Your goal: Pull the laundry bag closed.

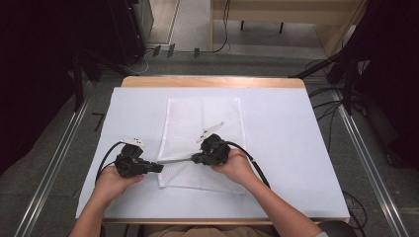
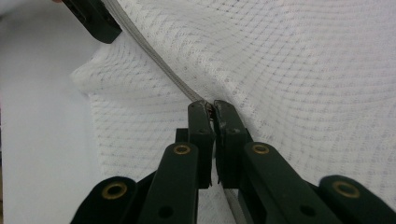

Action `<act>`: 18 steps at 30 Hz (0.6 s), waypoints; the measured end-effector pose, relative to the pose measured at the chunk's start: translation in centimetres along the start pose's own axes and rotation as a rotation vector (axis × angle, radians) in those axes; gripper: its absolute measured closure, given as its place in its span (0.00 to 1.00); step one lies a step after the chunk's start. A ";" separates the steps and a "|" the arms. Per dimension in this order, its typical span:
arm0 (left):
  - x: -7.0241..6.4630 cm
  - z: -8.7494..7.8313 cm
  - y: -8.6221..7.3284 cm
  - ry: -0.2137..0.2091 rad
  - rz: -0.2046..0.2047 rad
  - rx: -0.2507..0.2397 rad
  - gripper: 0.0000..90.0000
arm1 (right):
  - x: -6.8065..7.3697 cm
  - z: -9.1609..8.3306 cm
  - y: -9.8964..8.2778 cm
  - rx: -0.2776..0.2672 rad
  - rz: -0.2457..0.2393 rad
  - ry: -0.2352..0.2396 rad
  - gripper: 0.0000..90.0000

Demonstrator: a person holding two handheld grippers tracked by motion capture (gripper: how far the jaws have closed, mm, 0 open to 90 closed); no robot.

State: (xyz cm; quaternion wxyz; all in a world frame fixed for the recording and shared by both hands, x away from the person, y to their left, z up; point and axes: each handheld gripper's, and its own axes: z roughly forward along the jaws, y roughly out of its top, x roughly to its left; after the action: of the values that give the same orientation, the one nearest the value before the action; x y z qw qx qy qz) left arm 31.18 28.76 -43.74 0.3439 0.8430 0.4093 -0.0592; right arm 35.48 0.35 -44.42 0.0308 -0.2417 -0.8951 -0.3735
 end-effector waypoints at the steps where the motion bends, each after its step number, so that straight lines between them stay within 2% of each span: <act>1: 0.0 0.0 0.0 0.000 -0.002 0.000 0.99 | 0.0 0.0 0.0 0.000 0.000 0.000 0.98; 9: 0.1 -0.1 -0.1 -0.007 -0.002 0.000 0.99 | -0.1 -0.1 -0.1 0.010 0.001 -0.005 0.98; 18: 0.2 -0.3 -0.2 -0.002 -0.011 -0.003 0.99 | -1.0 -1.0 -0.8 0.008 0.019 -0.021 0.98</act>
State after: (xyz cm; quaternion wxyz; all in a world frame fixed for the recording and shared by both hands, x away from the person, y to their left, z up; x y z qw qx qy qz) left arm 31.11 29.11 -43.71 0.3453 0.8401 0.4138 -0.0612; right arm 35.85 -1.22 -44.50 0.0261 -0.2540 -0.8944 -0.3672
